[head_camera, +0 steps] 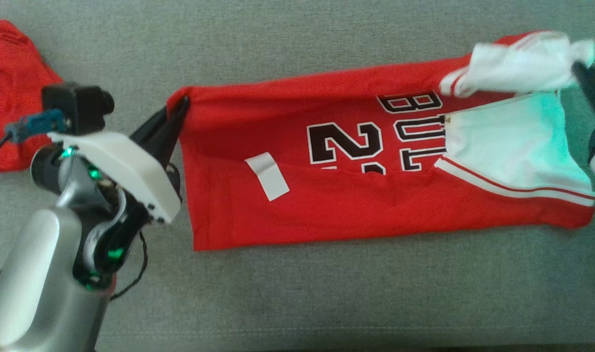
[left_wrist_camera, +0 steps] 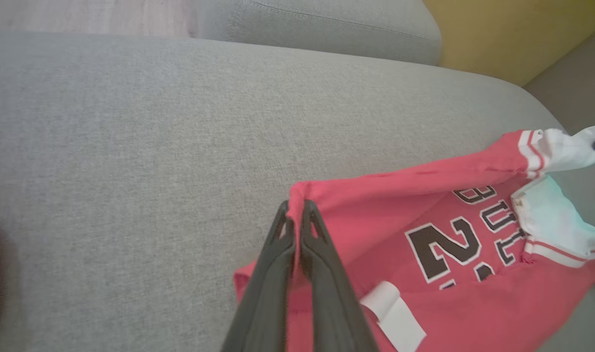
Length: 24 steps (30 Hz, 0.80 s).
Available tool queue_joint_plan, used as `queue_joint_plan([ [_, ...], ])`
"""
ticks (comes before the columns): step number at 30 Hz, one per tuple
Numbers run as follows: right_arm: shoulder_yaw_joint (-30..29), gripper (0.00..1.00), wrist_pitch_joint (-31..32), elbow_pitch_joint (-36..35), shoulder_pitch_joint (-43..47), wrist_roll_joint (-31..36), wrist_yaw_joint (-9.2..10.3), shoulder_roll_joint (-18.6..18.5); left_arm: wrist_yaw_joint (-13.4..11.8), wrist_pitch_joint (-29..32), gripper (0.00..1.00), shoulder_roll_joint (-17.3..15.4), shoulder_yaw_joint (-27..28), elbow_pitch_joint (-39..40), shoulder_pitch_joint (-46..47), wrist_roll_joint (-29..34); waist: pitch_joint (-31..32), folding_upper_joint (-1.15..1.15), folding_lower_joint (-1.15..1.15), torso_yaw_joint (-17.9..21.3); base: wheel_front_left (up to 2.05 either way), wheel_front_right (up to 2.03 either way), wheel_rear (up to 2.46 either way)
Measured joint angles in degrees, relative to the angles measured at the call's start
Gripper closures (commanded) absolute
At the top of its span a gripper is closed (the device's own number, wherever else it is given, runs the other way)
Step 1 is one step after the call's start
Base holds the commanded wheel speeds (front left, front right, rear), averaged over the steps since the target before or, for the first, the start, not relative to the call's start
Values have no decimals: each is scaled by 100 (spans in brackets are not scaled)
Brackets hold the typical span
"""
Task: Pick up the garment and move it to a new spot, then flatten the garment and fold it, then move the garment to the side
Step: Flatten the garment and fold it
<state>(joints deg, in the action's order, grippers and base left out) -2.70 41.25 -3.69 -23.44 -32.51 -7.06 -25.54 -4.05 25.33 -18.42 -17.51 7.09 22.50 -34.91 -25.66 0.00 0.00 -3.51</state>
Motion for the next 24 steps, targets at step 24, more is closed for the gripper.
queue_joint_plan([
  [24, -70, 100, 549, -745, 894, 152, 0, 176, -51, 183, 100, -495, -123, 733, -1081, 111, 116, 0, 0, 145, 0, 0, 0],
])
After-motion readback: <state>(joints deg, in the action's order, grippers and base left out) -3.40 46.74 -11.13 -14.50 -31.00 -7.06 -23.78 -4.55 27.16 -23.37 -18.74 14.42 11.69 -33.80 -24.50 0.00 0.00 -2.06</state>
